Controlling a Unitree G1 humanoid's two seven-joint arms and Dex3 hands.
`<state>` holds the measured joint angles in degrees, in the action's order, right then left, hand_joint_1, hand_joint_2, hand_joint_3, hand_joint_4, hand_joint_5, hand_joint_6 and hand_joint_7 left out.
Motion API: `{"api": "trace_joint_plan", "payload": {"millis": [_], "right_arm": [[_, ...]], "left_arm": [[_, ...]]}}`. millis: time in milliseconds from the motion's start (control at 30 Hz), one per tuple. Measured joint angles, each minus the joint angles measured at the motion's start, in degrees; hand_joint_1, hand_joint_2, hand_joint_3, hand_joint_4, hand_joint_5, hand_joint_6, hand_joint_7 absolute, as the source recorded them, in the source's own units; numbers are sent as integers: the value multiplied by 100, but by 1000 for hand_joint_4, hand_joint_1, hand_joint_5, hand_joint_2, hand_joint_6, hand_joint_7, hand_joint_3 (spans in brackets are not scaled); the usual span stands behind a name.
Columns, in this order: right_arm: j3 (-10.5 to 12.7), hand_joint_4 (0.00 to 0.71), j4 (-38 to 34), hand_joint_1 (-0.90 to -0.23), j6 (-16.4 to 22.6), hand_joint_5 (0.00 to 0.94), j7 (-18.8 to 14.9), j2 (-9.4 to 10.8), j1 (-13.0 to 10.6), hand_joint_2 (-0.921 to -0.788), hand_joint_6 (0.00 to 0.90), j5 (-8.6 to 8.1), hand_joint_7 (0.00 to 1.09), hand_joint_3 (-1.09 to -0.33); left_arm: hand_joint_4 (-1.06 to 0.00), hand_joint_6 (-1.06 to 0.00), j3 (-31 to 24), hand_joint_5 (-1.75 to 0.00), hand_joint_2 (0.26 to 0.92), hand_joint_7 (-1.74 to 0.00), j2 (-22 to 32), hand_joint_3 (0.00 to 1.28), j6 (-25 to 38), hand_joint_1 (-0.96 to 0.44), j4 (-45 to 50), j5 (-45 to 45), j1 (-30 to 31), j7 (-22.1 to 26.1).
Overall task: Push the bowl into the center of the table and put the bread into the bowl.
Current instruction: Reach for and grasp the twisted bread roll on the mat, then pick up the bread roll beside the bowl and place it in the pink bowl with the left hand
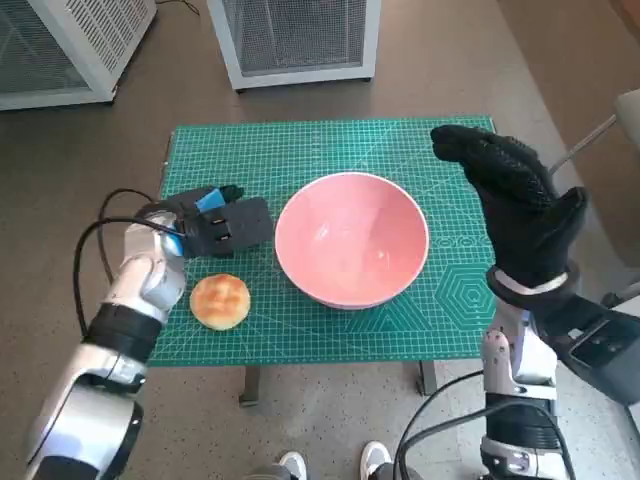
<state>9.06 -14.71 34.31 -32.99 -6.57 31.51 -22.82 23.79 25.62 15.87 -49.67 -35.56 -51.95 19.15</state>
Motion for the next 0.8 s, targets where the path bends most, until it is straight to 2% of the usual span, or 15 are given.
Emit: {"api": "trace_joint_plan", "payload": {"millis": [67, 100, 133, 167, 200, 267, 300, 333, 367, 400, 467, 567, 800], "right_arm": [[2, 510, 2, -392, 5, 4, 0, -2, -11, -921, 143, 0, 670, -475], [3, 510, 3, -392, 9, 4, 0, -2, -16, -921, 143, 0, 670, -476], [3, 510, 5, -392, 10, 4, 0, -2, -21, -921, 143, 0, 670, -477], [3, 510, 8, -392, 10, 3, 0, -2, -26, -921, 143, 0, 670, -478], [4, 510, 12, -392, 10, 3, 0, -3, -32, -921, 143, 0, 670, -479], [4, 510, 20, -391, 10, 3, 0, -4, -42, -921, 142, 0, 670, -480], [3, 510, 25, -391, 10, 4, 0, -4, -44, -921, 142, 1, 670, -480], [3, 510, 27, -392, 10, 4, 0, -4, -45, -921, 142, 1, 670, -480], [2, 510, 29, -392, 10, 4, 0, -4, -46, -921, 142, 1, 670, -480], [2, 510, 31, -392, 10, 3, 0, -4, -46, -921, 142, 0, 670, -481], [-1, 511, 34, -392, 10, 4, 0, -4, -48, -921, 142, 1, 670, -481], [-3, 512, 35, -389, 9, 4, 0, -4, -48, -921, 142, 0, 671, -482], [-2, 531, 34, -379, -6, 12, -2, -3, -48, -921, 144, -17, 671, -484]], "left_arm": [[-453, -487, 17, -100, 808, -74, -33, 18, -73, 4, -166, -1, -57, -78], [-497, -514, 25, -326, 831, -86, -41, 30, -111, 77, -230, -1, -82, -115], [-543, -553, 32, -672, 863, -102, -46, 62, -167, 180, -297, -1, -111, -158], [-589, -603, 36, -879, 884, -127, -47, 68, -218, 248, -342, -2, -132, -203], [-618, -635, 40, -1011, 897, -143, -47, 72, -271, 292, -380, -2, -151, -248], [-650, -699, 52, -1120, 908, -183, -46, 72, -368, 331, -438, -5, -185, -317], [-654, -714, 59, -1145, 910, -222, -46, 74, -419, 339, -465, -9, -197, -354], [-661, -677, 70, -1207, 914, -516, -45, 80, -476, 217, -505, -16, -209, -387], [-661, -648, 84, -1252, 916, -710, -44, 89, -543, 139, -548, -25, -215, -425], [-658, -639, 97, -1272, 918, -838, -44, 89, -602, 89, -584, -31, -217, -455], [-647, -631, 133, -1284, 919, -967, -44, 91, -747, 46, -659, -45, -217, -550], [-638, -655, 159, -1264, 920, -1058, -36, 78, -906, 16, -763, -50, -234, -664], [-649, -681, 191, -1252, 920, -1071, 54, 60, -1235, 2, -844, -52, -246, -823]]}}
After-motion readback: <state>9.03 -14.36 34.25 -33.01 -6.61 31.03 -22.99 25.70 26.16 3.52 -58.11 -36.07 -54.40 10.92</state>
